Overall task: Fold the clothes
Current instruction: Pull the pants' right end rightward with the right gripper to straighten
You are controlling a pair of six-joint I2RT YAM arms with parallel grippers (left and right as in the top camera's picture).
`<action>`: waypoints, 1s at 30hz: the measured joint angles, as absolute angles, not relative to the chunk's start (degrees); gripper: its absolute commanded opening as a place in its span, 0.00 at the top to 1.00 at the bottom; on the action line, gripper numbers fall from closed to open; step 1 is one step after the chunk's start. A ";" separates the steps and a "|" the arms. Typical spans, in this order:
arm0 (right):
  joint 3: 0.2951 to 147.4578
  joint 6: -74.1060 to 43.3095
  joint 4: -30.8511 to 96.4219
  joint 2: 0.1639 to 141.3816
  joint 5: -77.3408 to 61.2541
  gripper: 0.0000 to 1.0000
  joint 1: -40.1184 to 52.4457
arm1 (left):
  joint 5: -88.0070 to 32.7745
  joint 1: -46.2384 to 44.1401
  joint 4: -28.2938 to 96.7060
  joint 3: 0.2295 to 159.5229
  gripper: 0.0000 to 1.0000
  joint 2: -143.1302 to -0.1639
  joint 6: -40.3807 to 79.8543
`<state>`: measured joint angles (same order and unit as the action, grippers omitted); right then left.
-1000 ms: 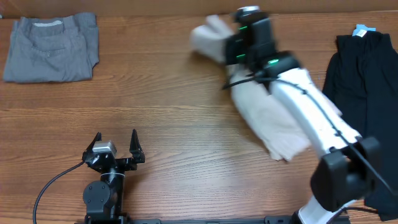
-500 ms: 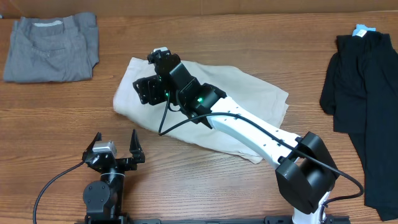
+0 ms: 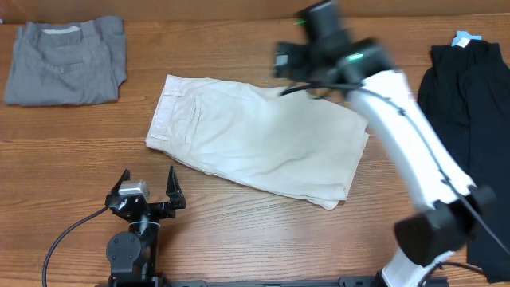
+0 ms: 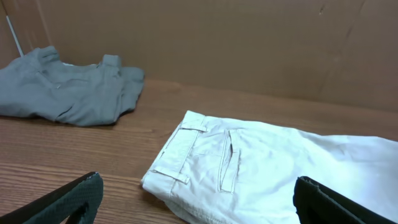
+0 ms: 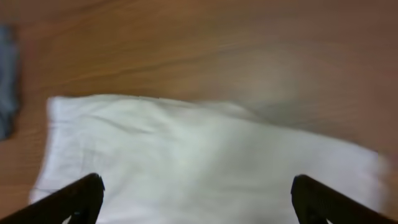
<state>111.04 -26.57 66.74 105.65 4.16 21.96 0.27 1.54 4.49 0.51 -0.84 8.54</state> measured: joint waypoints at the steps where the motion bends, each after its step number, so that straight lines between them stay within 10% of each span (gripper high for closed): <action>1: 111.35 -26.59 70.46 104.75 4.49 0.00 19.92 | 0.25 1.54 4.49 0.51 0.00 -0.84 8.51; 15: 88.99 -26.96 70.74 103.68 -2.24 0.00 1.50 | 0.27 1.54 4.49 0.51 0.00 -0.84 8.51; 30: 67.13 -26.98 56.31 103.68 -8.97 0.00 2.33 | 0.27 1.54 4.49 0.51 0.00 -0.84 8.51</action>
